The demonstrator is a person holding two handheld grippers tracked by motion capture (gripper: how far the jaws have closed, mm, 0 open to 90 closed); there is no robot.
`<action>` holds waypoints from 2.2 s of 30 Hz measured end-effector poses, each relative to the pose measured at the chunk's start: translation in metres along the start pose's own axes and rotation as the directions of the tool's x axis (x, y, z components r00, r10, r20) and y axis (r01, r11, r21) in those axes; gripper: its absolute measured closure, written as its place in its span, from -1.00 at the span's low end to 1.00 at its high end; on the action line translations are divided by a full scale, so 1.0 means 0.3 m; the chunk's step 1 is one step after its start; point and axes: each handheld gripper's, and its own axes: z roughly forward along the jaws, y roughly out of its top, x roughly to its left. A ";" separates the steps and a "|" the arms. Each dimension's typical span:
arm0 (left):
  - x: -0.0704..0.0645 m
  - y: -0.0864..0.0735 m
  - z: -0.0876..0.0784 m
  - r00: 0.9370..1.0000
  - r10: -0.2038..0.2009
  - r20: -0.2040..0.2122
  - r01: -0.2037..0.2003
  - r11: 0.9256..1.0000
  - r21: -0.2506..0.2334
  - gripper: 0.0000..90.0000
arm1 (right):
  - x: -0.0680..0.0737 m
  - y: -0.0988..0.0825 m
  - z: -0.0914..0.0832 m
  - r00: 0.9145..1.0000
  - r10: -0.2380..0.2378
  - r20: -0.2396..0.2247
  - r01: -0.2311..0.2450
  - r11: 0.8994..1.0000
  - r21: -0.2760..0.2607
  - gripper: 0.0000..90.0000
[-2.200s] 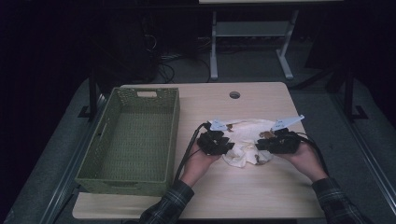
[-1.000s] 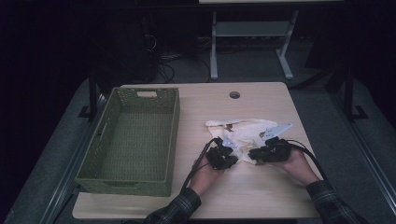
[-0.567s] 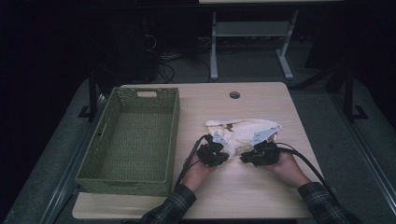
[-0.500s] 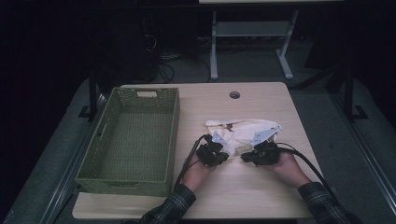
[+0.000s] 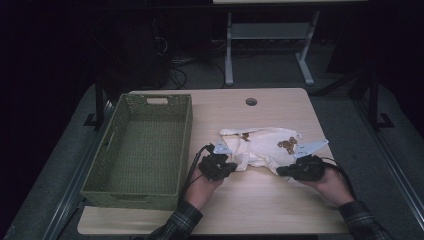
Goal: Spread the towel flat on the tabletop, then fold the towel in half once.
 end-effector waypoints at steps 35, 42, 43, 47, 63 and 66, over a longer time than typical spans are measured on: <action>-0.142 -0.183 -0.099 0.998 -0.037 -0.058 0.041 0.997 0.069 0.64 | 0.092 -0.303 -0.270 0.995 0.095 0.010 -0.094 0.995 -0.033 0.72; -0.120 -0.117 -0.071 0.998 -0.032 -0.059 0.033 0.999 0.017 0.37 | 0.051 -0.248 -0.254 0.995 0.093 0.037 -0.091 0.994 -0.063 0.49; -0.112 -0.111 -0.064 0.998 -0.035 -0.057 0.035 0.999 0.016 0.37 | 0.047 -0.241 -0.245 0.995 0.094 0.040 -0.091 0.994 -0.061 0.47; -0.080 -0.083 -0.043 0.998 -0.044 -0.053 0.044 0.999 0.005 0.35 | 0.029 -0.217 -0.218 0.994 0.091 0.056 -0.087 0.995 -0.057 0.40; 0.070 0.018 0.067 0.989 -0.080 -0.125 0.080 0.997 0.000 0.44 | -0.068 -0.102 -0.136 0.993 0.077 0.092 -0.070 0.994 -0.080 0.28; 0.088 0.035 0.087 0.988 -0.075 -0.133 0.076 0.997 0.001 0.45 | -0.082 -0.085 -0.122 0.993 0.071 0.092 -0.064 0.995 -0.078 0.27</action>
